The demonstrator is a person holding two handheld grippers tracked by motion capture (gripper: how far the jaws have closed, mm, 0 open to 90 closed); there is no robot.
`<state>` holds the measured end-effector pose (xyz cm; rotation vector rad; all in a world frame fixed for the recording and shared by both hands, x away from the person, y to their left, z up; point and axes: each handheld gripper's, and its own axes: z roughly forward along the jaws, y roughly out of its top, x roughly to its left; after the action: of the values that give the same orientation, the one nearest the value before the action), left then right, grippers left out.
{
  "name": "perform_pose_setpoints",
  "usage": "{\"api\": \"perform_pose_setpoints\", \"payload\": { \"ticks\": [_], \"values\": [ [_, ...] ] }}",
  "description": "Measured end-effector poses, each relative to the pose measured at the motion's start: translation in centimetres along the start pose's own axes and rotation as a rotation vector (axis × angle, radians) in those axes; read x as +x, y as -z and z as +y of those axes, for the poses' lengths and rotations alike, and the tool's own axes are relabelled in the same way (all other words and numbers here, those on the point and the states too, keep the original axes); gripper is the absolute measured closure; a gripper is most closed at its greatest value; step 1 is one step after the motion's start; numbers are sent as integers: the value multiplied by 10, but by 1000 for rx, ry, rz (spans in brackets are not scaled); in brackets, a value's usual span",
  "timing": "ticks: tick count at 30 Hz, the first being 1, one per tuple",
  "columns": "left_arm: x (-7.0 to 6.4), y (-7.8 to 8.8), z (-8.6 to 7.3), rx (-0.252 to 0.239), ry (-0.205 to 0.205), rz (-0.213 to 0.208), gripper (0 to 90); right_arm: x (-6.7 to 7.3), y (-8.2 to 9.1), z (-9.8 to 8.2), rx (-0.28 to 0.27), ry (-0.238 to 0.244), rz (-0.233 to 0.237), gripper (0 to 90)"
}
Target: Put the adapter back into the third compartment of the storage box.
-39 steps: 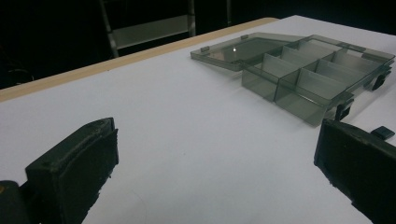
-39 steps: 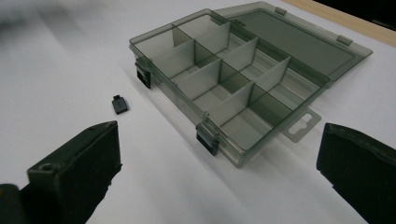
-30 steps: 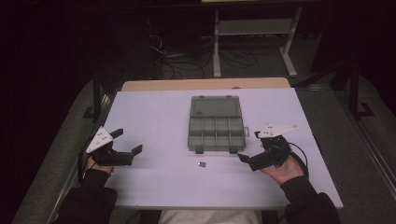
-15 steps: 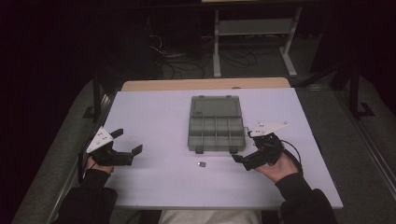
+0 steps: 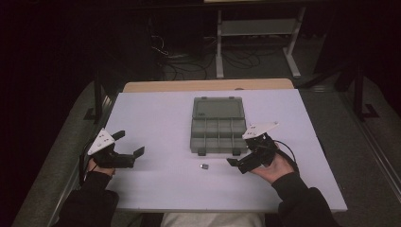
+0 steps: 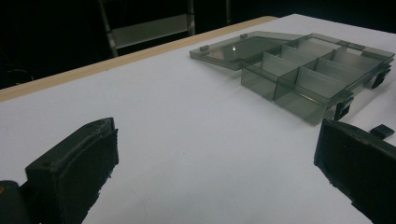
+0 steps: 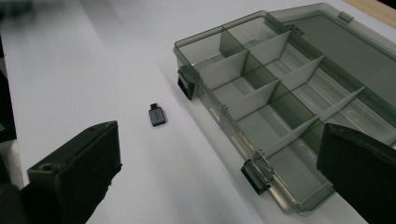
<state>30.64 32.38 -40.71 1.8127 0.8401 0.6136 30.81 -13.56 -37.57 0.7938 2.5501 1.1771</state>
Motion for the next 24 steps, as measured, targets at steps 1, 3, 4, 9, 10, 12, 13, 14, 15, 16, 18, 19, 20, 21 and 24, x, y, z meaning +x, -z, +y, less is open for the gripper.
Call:
{"api": "perform_pose_setpoints", "payload": {
  "ticks": [1,3,4,9,10,12,13,14,15,16,18,19,20,21,24],
  "values": [
    [0,0,0,0,-1,-1,0,1,-1,1,2,5,3,0],
    [0,0,0,1,-1,-1,0,3,-3,3,6,5,11,0],
    [0,0,0,1,-1,-1,0,3,-3,3,6,5,11,0],
    [0,0,0,1,-1,-1,0,6,-9,7,18,16,31,0],
    [0,0,0,2,-2,-1,0,7,-10,8,18,20,35,0],
    [0,0,0,2,-2,-2,0,8,-11,11,19,22,42,0],
    [0,0,0,2,-2,-2,0,9,-12,12,20,24,46,0],
    [0,0,0,2,-2,-2,0,9,-12,13,22,26,48,0],
    [0,0,0,2,-2,-2,0,10,-13,14,22,26,50,0],
    [0,0,0,2,-2,-2,0,10,-14,15,23,33,53,0],
    [0,0,0,2,-3,-2,0,11,-16,17,27,36,57,0],
    [0,0,0,2,-4,-2,0,12,-17,18,29,40,59,0],
    [0,0,0,4,-5,-2,0,13,-19,19,32,40,62,0],
    [0,0,0,4,-6,-2,0,14,-20,20,34,46,64,0],
    [0,0,0,5,-7,-2,0,18,-26,22,53,61,73,0]
  ]
}}
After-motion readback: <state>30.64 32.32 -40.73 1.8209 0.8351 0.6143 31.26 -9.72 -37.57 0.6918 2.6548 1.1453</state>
